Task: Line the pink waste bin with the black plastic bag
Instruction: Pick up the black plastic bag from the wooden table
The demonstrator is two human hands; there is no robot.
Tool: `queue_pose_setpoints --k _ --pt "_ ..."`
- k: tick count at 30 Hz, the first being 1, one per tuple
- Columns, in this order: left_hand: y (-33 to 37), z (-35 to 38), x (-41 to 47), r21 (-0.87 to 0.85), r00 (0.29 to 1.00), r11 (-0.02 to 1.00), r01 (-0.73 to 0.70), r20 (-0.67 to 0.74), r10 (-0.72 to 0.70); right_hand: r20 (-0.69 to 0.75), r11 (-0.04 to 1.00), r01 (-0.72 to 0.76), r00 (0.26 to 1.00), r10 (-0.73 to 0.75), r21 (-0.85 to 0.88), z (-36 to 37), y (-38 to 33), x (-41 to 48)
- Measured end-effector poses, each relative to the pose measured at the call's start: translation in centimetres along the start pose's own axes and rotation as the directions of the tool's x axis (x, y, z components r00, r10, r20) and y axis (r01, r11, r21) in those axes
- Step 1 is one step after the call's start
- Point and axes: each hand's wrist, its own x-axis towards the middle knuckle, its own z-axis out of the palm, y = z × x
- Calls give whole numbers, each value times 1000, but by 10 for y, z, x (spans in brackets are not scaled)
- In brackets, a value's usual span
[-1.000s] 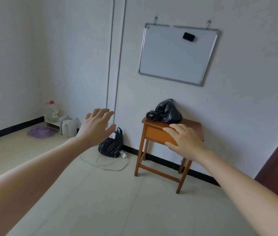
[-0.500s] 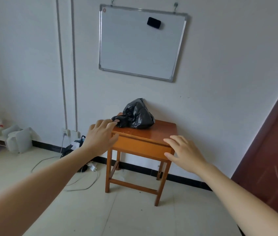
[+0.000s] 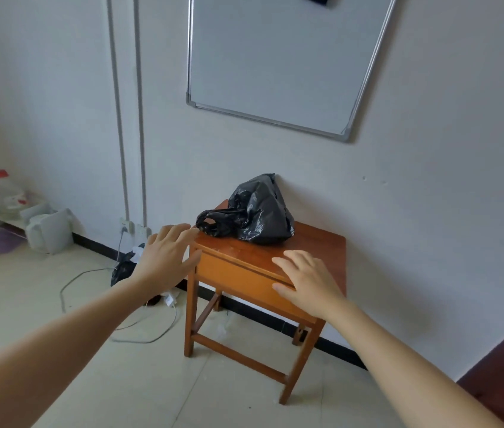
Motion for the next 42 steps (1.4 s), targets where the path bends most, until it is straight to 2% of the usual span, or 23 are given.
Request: queue_pose_setpoints --k 8,10,13,17,21,26,30,35,37,39,42 --pt "-36 39 123 -76 992 992 100 -66 -105 -49 998 36 998 -38 -47 5 61 118" --pt "-37 52 152 -102 993 990 97 -59 -103 -85 999 34 996 -37 -30 12 69 143" --pt "-37 74 178 -124 994 987 103 -8 -105 -68 1000 17 998 -16 13 37 83 172" --pt "-50 108 207 -100 993 988 115 41 -111 20 1000 25 999 -25 11 71 107 208" --pt "-68 126 240 -73 989 987 144 49 -141 -54 999 30 998 -29 25 90 133 253" --pt "-74 154 300 -34 982 982 188 17 -187 -76 996 92 993 -93 -11 112 172 318" --pt "-67 174 351 -7 975 977 214 53 -214 -72 996 81 994 -84 -43 117 207 369" --pt "-58 196 400 -49 959 958 281 44 -279 -7 987 155 988 -155 49 132 230 423" --pt "-55 209 405 -37 953 955 294 84 -290 54 980 188 980 -191 63 147 234 436" --pt "-53 222 410 -19 948 956 293 134 -288 57 971 238 970 -237 -4 164 242 444" --pt "-52 244 426 6 933 959 285 229 -279 77 971 210 976 -202 -115 185 256 448"
